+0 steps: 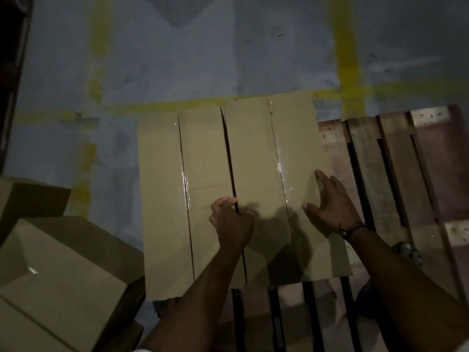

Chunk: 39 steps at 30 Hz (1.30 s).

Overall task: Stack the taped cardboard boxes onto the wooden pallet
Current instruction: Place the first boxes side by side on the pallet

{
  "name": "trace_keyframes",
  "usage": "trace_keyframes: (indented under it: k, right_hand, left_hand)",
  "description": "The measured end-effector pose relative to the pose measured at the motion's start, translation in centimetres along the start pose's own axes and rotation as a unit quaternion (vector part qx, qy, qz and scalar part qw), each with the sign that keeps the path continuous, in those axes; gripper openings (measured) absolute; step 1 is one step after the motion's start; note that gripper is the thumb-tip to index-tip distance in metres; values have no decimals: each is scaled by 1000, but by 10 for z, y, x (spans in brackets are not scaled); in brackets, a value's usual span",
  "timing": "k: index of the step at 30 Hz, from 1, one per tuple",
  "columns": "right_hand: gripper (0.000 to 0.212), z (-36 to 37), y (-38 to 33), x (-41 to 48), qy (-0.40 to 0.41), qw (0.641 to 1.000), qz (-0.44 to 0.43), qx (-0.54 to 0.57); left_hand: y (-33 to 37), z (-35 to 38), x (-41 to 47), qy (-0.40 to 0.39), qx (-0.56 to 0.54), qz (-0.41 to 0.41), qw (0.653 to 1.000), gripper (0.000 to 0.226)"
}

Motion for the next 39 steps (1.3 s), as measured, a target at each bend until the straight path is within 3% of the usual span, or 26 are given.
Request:
trace_keyframes:
  k: [6, 10, 17, 20, 25, 31, 35, 39]
  right_hand:
    - [102, 2, -3, -2, 4, 1000, -8, -13]
    - [107, 1, -4, -2, -21, 999, -13, -24]
    - [120, 8, -3, -1, -79, 994, -20, -69]
    - [116, 9, -4, -5, -74, 995, -16, -68]
    - [103, 14, -12, -42, 12, 995, 0, -98]
    - [99, 47, -25, -135, -49, 981, -19, -188]
    - [101, 69, -30, -183, -44, 987, 34, -153]
    - [112, 84, -22, -191, -30, 987, 63, -147]
  left_hand:
    - [5, 1, -15, 1, 25, 51, 998, 58]
    - [2, 15, -34, -56, 91, 87, 990, 78]
    - [-6, 22, -35, -106, 209, 110, 966, 88]
    - [-12, 21, -37, -133, 248, 129, 951, 91]
    - [-31, 4, -59, -160, 270, 152, 937, 93]
    - [-74, -20, -107, -176, 253, 144, 940, 89]
    - [-108, -28, -138, -248, 310, 191, 898, 87]
    - [-112, -35, -139, -232, 337, 234, 882, 86]
Point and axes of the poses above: each hand's wrist, its own x-axis towards the middle knuckle, its own z-axis out of the palm, y = z × x, the point moved 6 cm from there along x, towards the middle knuckle, and after that the axes turned 14 degrees about -x, right-handed, at the moved point
